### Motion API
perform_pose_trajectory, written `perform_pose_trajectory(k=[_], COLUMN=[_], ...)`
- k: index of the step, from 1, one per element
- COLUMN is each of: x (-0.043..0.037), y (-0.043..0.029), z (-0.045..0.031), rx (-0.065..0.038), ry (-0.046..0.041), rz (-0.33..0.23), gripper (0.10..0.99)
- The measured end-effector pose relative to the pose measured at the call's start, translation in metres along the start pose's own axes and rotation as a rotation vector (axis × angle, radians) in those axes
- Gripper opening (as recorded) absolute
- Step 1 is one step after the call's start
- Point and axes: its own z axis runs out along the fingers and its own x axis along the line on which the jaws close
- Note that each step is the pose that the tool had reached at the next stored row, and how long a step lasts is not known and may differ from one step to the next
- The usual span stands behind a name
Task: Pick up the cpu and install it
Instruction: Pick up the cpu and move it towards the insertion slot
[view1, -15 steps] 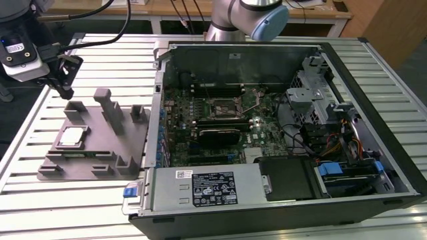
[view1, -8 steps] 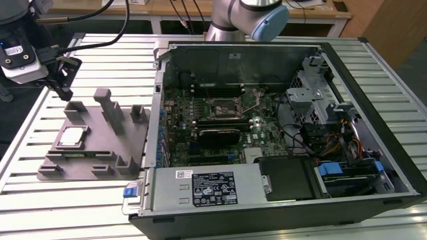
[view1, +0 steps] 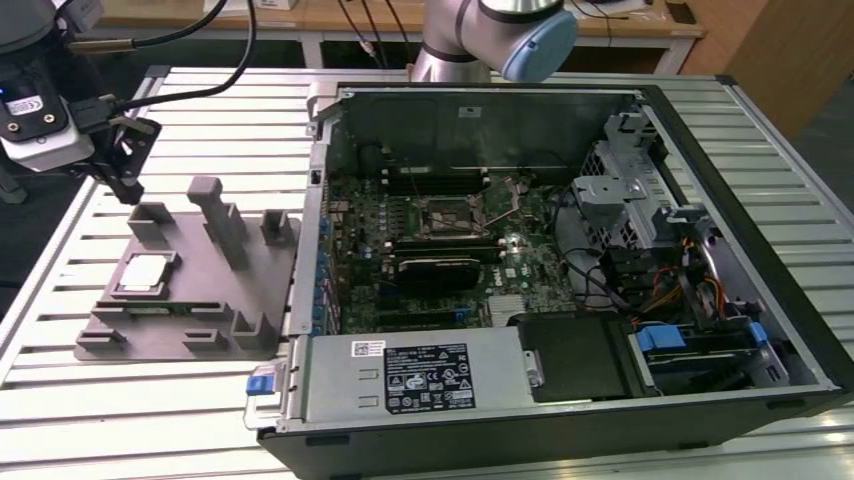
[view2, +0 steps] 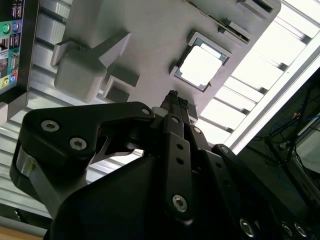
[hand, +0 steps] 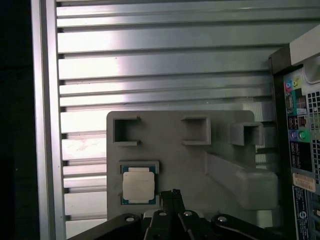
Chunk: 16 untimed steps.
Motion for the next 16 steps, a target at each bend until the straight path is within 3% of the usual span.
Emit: perform_pose_trajectory(k=[16], x=[0.0071], y=[-0.0053], z=[0.007], rx=[0.0], ry=[-0.0001], rz=[0.0], gripper=[0.106])
